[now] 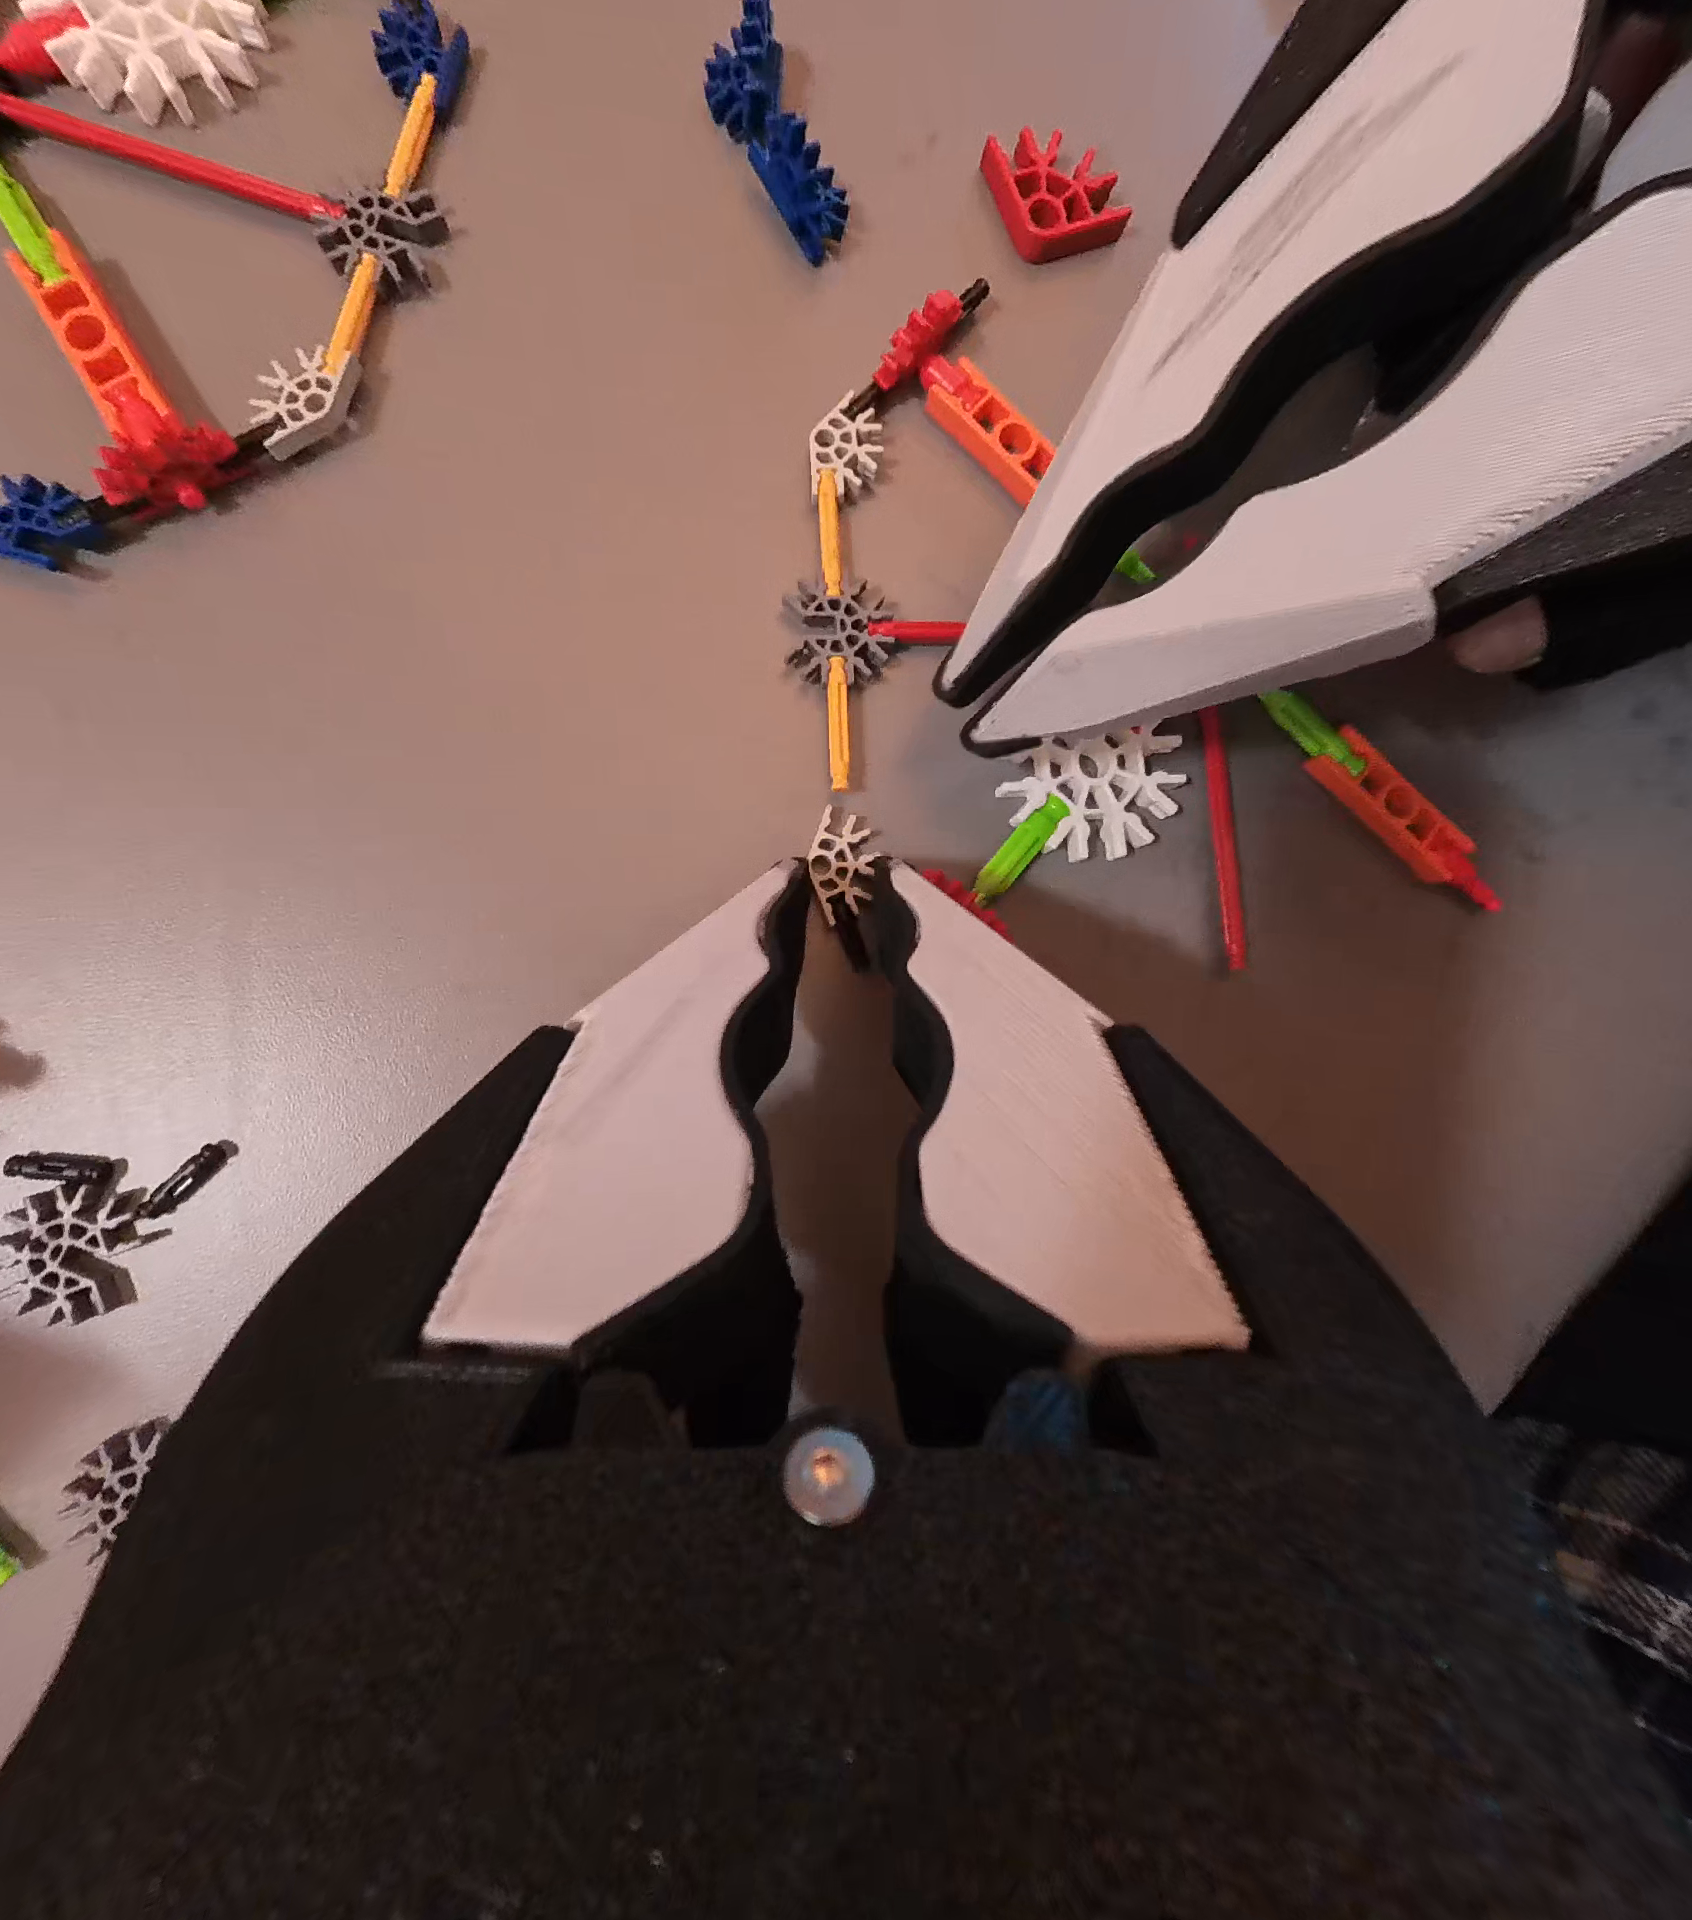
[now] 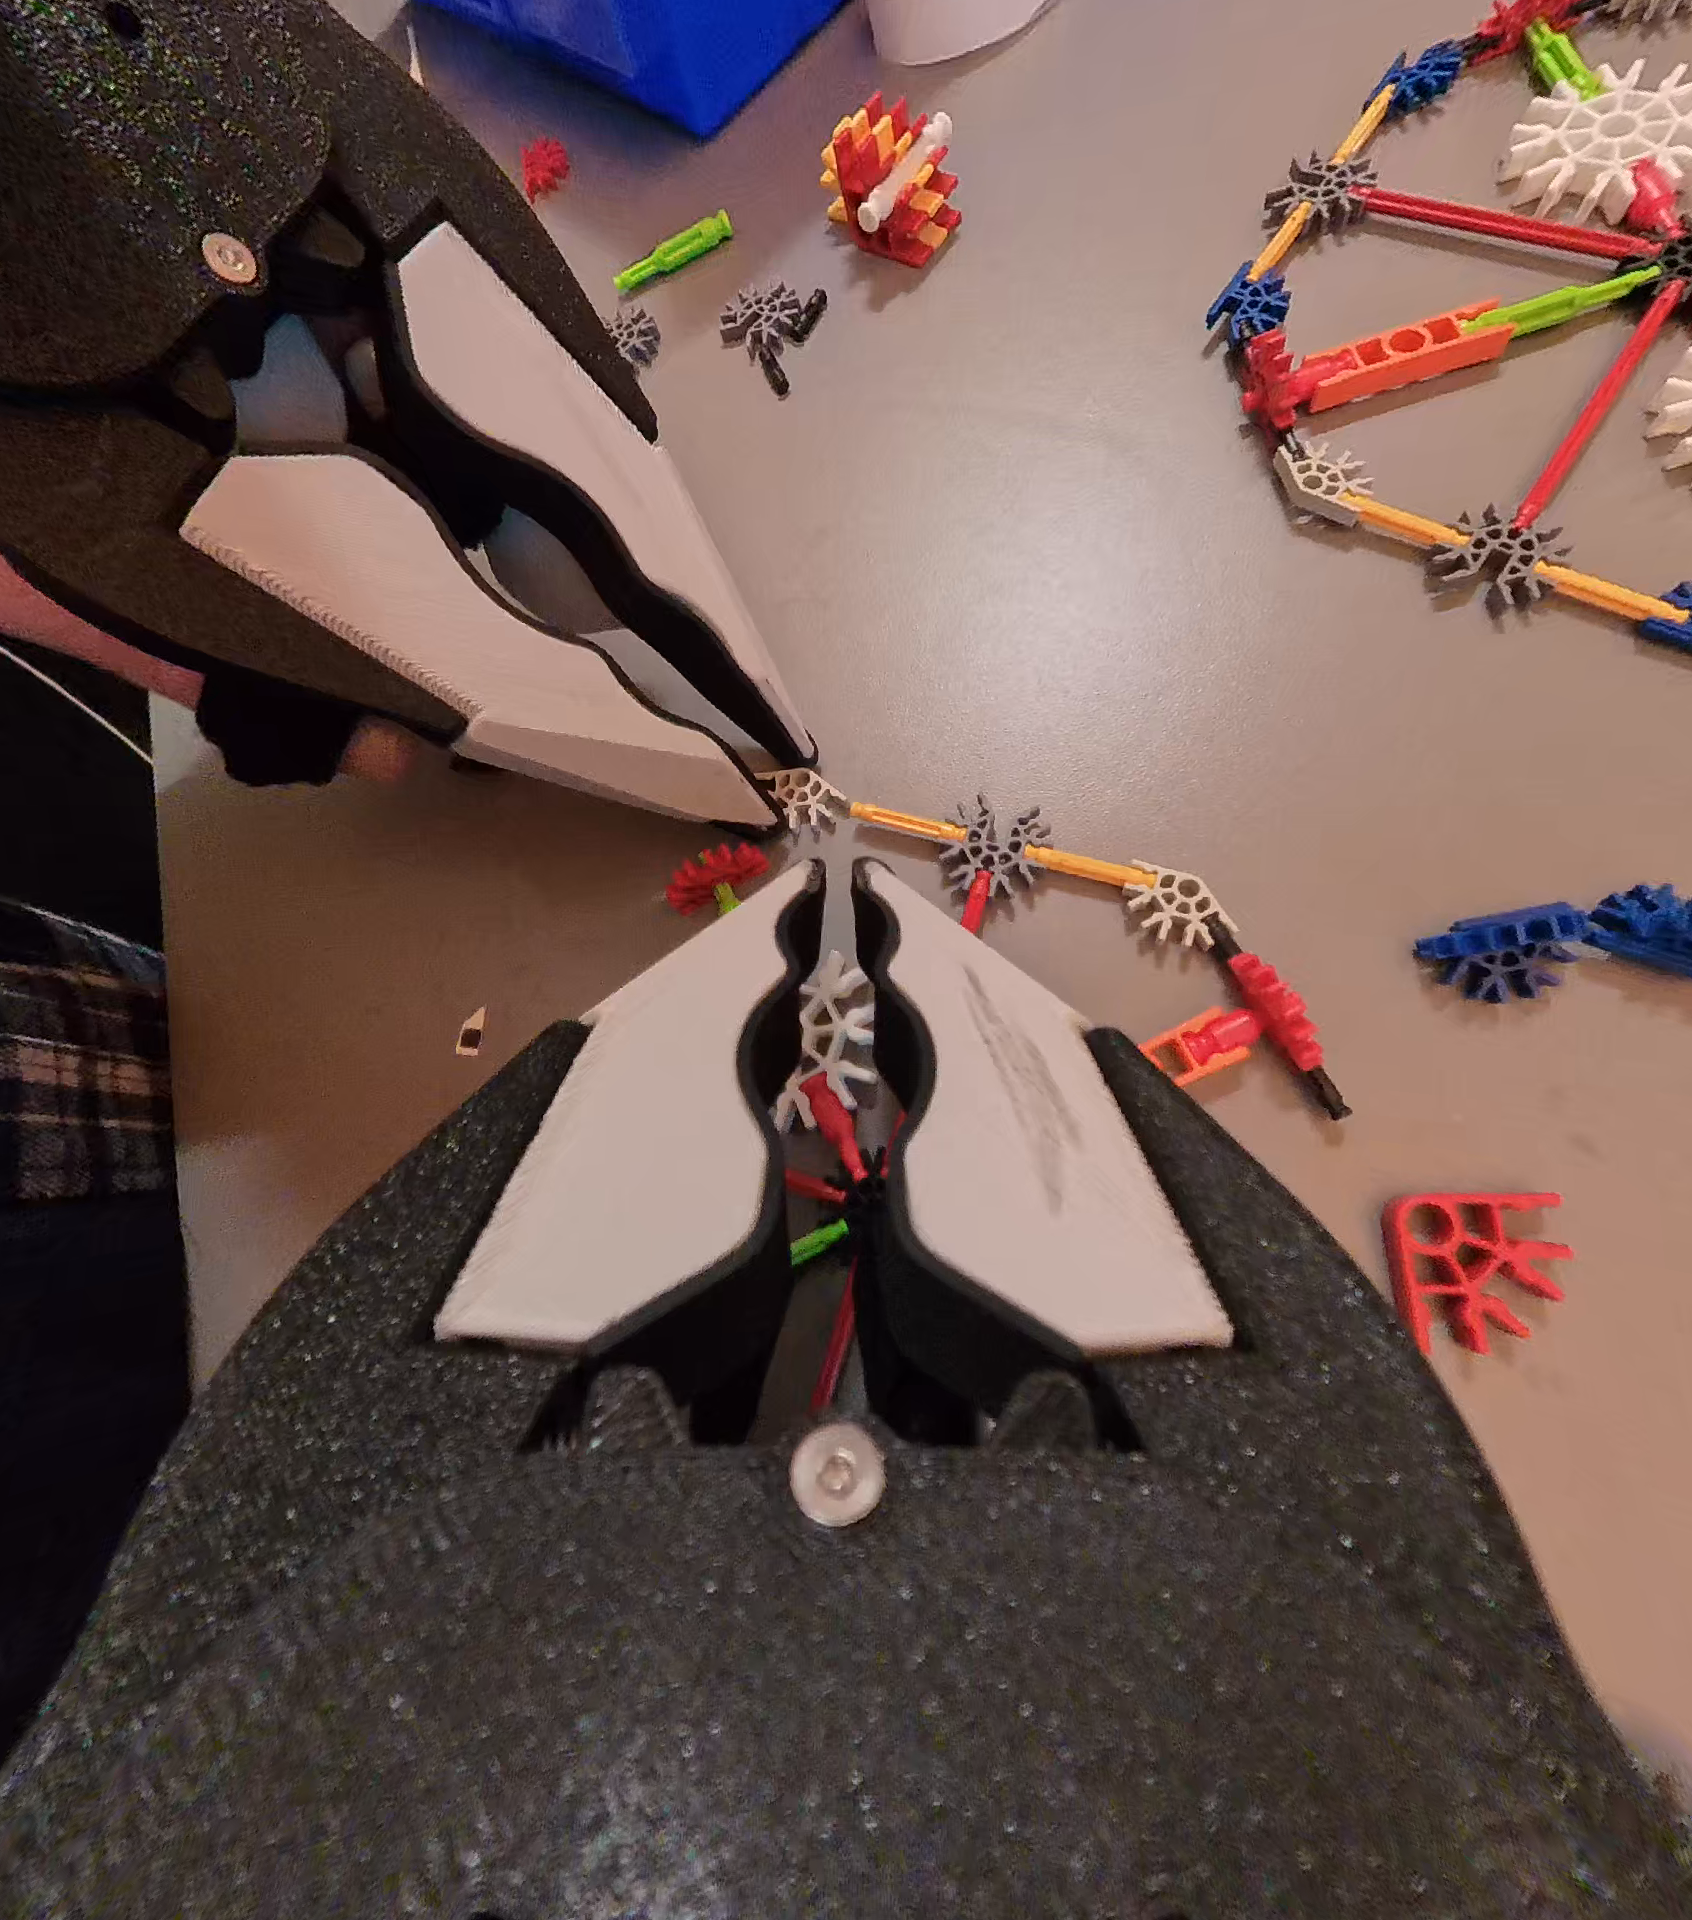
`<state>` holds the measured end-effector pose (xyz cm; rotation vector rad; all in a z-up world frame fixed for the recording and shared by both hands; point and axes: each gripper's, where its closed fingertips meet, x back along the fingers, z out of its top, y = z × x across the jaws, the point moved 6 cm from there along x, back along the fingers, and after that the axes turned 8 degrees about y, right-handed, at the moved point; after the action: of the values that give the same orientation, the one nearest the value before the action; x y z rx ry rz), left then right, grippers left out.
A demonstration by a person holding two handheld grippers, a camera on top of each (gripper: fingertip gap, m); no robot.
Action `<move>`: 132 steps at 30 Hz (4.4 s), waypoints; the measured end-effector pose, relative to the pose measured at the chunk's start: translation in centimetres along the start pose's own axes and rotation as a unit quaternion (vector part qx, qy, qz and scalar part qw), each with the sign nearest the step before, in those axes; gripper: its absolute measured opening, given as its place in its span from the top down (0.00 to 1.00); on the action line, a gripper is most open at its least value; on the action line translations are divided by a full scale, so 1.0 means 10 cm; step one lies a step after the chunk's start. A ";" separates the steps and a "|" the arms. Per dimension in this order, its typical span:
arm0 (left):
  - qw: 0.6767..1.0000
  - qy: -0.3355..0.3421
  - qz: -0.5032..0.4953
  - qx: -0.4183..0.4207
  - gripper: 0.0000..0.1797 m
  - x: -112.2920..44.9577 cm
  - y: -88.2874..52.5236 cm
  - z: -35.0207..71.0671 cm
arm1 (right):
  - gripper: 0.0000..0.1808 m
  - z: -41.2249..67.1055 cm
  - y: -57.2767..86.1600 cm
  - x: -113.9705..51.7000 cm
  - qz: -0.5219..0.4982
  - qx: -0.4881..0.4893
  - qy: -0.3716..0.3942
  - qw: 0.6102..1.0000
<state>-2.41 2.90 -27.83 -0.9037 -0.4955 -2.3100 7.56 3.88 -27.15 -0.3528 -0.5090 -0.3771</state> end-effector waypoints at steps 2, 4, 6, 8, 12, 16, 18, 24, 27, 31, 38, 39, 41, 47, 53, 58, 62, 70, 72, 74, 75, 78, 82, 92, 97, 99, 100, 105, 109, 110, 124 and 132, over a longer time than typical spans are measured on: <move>1.000 0.002 0.000 -0.001 0.94 0.00 0.00 0.00 | 0.98 0.00 0.00 0.01 0.000 0.000 0.002 1.000; 1.000 0.005 0.009 -0.002 0.97 0.01 -0.01 0.00 | 0.98 0.00 0.00 0.02 -0.001 0.001 0.004 1.000; 1.000 0.005 0.017 0.001 0.99 0.04 -0.02 0.01 | 0.98 0.01 0.00 0.02 -0.001 0.003 0.007 1.000; 1.000 0.012 0.017 0.008 1.00 0.07 -0.03 0.02 | 0.98 0.02 0.01 0.02 -0.002 0.005 0.008 1.000; 1.000 0.001 0.019 -0.007 0.99 0.08 -0.04 0.01 | 0.98 0.05 0.01 0.01 -0.003 0.012 0.008 1.000; 1.000 -0.008 -0.012 -0.024 0.93 0.08 -0.01 0.00 | 0.98 0.04 0.00 0.02 -0.002 0.014 0.009 1.000; 0.998 -0.008 -0.023 -0.058 0.90 0.07 0.01 0.00 | 0.98 0.03 0.00 0.03 -0.001 0.012 0.009 1.000; 0.994 -0.013 -0.019 -0.104 0.91 0.02 0.00 -0.01 | 0.98 0.01 0.00 0.07 -0.001 0.011 0.012 1.000; 0.995 -0.004 -0.015 -0.098 0.94 0.02 -0.01 -0.02 | 0.98 0.00 0.01 0.08 -0.003 0.008 0.015 1.000; 0.997 -0.006 0.004 -0.075 0.94 0.05 -0.04 -0.02 | 0.98 0.01 0.02 0.09 -0.005 0.007 0.019 1.000; 1.000 0.012 0.009 -0.018 0.96 0.13 0.03 0.10 | 0.98 0.04 0.06 0.04 -0.011 0.014 0.021 1.000; 1.000 0.011 0.013 -0.022 0.96 0.12 0.04 0.10 | 0.98 0.05 0.07 0.03 -0.012 0.017 0.020 1.000; 1.000 0.009 0.021 -0.012 0.96 0.11 0.02 0.11 | 0.98 0.06 0.07 0.02 -0.012 0.017 0.019 1.000; 0.999 -0.008 0.040 0.018 0.96 0.06 0.08 0.10 | 0.98 0.06 0.10 0.00 -0.013 0.018 0.018 1.000; 0.998 -0.010 0.061 0.032 0.96 0.07 0.07 0.06 | 0.98 0.06 0.10 -0.05 -0.011 0.026 0.010 1.000; 0.997 -0.004 0.073 0.038 0.96 0.08 0.09 0.06 | 0.98 0.03 0.09 -0.11 -0.007 0.038 -0.005 0.999; 0.996 -0.011 0.075 0.042 1.00 0.07 0.09 0.03 | 0.99 0.04 0.08 -0.14 -0.004 0.045 -0.010 0.999; 0.999 -0.011 0.051 0.012 0.99 0.16 0.04 0.07 | 0.98 0.03 0.05 -0.01 0.001 0.035 -0.024 0.999; 0.999 -0.022 0.035 0.012 0.99 0.16 0.02 0.02 | 0.97 -0.01 0.04 0.02 0.004 0.034 -0.034 0.999; 1.000 -0.021 0.018 0.014 1.00 0.16 0.02 -0.01 | 0.97 -0.06 0.02 0.01 0.010 0.036 -0.049 0.998; 0.999 -0.024 0.016 0.016 0.99 0.15 0.02 -0.02 | 0.96 -0.08 0.01 0.00 0.011 0.037 -0.055 0.998; 0.999 -0.030 -0.002 0.013 0.99 0.13 0.06 -0.03 | 0.96 -0.10 -0.02 -0.03 0.015 0.030 -0.061 0.998; 0.999 -0.032 -0.013 0.011 0.98 0.09 0.11 -0.06 | 0.96 -0.11 -0.04 -0.06 0.006 0.041 -0.063 0.997; 1.000 -0.014 -0.009 0.012 0.98 0.07 0.14 -0.07 | 1.00 -0.07 -0.06 -0.13 -0.007 0.045 -0.057 0.997; 0.999 0.003 0.005 0.033 1.00 0.10 0.10 -0.10 | 1.00 -0.06 -0.08 -0.14 0.009 0.025 -0.050 0.998; 0.999 0.006 0.004 0.042 1.00 0.11 0.09 -0.11 | 1.00 -0.07 -0.09 -0.14 0.008 0.023 -0.051 0.998; 0.999 0.007 0.007 0.043 1.00 0.12 0.09 -0.12 | 1.00 -0.07 -0.09 -0.13 0.009 0.021 -0.050 0.998; 0.998 0.018 0.014 0.055 1.00 0.18 0.06 -0.13 | 1.00 -0.03 -0.08 -0.09 0.007 0.016 -0.041 0.999; 0.998 0.019 0.011 0.059 1.00 0.17 0.07 -0.14 | 1.00 -0.04 -0.06 -0.07 0.006 0.017 -0.044 0.999; 0.998 0.022 0.010 0.057 1.00 0.17 0.07 -0.14 | 0.99 -0.04 -0.06 -0.07 0.007 0.017 -0.046 0.999; 0.997 0.007 0.064 -0.029 0.99 0.10 0.10 -0.14 | 0.98 -0.06 -0.10 -0.10 0.014 0.025 -0.041 0.999; 0.996 0.030 0.086 -0.023 1.00 0.11 0.11 -0.16 | 0.98 -0.05 -0.08 -0.06 0.011 0.027 -0.036 0.999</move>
<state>-3.11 0.77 -28.05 -0.8608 -0.3276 -2.1924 6.93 3.14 -27.75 -0.3212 -0.5841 -0.3290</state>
